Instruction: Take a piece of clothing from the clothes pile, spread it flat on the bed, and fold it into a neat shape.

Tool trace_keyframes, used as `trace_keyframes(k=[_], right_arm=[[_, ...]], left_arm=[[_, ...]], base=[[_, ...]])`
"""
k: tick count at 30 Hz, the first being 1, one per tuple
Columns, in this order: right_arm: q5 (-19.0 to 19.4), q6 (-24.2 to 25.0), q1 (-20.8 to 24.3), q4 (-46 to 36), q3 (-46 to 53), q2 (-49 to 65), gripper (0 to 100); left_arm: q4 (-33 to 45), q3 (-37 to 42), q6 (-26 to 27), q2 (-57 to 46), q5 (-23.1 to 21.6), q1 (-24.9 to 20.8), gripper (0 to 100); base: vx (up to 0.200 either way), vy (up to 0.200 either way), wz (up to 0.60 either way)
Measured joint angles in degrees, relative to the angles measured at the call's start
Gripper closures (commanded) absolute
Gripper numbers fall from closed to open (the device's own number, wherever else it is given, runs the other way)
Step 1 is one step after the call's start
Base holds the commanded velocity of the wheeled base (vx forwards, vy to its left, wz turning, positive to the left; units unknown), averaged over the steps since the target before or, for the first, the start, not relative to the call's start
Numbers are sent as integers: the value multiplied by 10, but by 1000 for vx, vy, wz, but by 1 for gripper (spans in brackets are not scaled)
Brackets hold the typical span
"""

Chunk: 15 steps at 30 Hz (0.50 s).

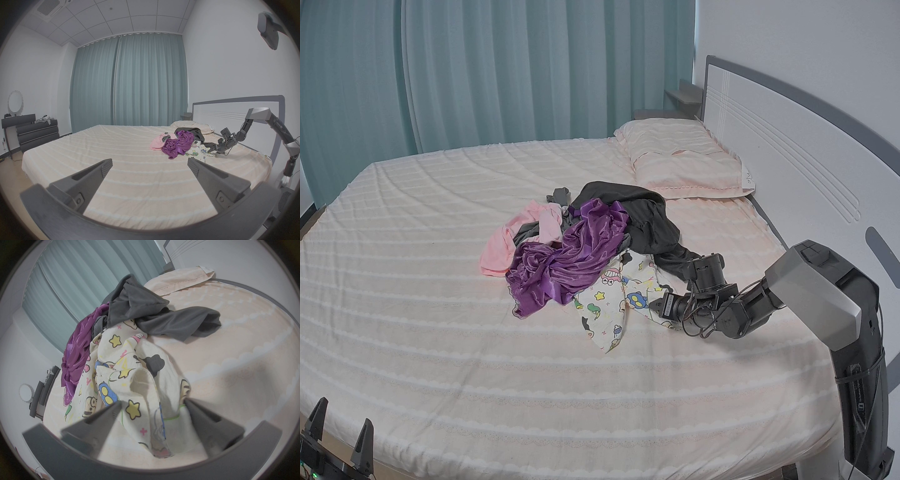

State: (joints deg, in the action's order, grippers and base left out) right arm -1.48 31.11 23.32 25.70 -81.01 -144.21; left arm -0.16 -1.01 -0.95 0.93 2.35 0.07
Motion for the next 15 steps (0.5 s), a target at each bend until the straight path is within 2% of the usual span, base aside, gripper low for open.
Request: trace_keyframes(k=[9, 15], right_arm=[[2, 6, 7, -15, -20, -9, 100], [12, 10, 8, -11, 30, 19, 100]], left_arm=[[0, 0, 0, 0, 0, 0, 0], [0, 0, 0, 0, 0, 0, 0]], base=[[0, 0, 0], [0, 0, 0]])
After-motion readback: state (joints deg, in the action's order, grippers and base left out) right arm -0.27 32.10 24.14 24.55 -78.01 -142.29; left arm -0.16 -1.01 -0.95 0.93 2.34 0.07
